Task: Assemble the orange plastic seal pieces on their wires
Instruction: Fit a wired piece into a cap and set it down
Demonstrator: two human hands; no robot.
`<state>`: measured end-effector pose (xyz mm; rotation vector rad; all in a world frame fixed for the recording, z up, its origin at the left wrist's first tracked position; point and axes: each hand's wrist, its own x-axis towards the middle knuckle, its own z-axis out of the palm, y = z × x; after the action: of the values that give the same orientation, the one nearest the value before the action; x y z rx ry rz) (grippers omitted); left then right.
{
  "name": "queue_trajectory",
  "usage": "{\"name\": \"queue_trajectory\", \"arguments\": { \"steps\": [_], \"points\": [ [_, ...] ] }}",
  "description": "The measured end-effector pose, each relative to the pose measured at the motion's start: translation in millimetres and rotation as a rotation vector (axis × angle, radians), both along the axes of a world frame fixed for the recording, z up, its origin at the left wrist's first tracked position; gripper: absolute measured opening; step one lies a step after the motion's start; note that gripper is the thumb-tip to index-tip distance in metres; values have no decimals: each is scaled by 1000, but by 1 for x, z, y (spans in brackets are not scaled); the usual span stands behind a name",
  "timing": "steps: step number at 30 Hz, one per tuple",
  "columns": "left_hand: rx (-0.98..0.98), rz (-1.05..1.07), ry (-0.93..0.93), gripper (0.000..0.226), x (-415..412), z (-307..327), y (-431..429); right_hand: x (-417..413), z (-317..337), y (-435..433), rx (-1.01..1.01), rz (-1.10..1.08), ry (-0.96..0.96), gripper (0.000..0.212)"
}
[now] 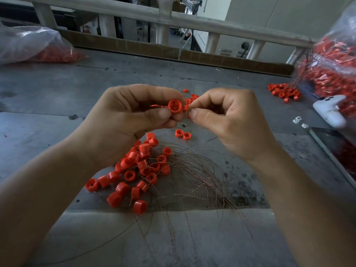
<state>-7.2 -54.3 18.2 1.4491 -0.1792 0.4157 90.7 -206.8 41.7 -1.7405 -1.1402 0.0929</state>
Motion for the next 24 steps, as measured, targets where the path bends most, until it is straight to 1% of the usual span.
{"name": "queue_trajectory", "arguments": {
  "steps": [2,4,6,11,13,14,16,18,19,21,24],
  "points": [
    [-34,-37,-3,23,-1,0,0,0,1,0,-11,19,56,9],
    [27,-26,4,26,-2,-1,0,0,1,0,-35,26,82,7],
    [73,-14,21,35,-2,-2,-1,-1,0,2,-67,36,85,4],
    [62,-24,29,36,-1,-3,-3,1,-1,1,-54,101,145,5],
    [36,-24,35,36,-1,-4,-2,9,0,-1,-27,66,165,6],
    [25,-24,40,35,-1,-4,-2,15,-1,-1,-19,12,159,9],
    [10,-25,42,34,-1,-5,-2,30,-8,-2,-41,-164,70,11],
    [-12,-23,44,29,-2,-4,-3,43,-18,0,-127,-331,-82,13],
    [-27,-17,46,26,-1,-4,-4,48,-23,1,-168,-379,-123,12],
    [-63,-3,55,24,-1,-3,-5,58,-31,3,-251,-434,-167,9],
    [-68,5,64,24,-2,-1,-6,69,-42,9,-420,-427,-288,23]
  ]
}}
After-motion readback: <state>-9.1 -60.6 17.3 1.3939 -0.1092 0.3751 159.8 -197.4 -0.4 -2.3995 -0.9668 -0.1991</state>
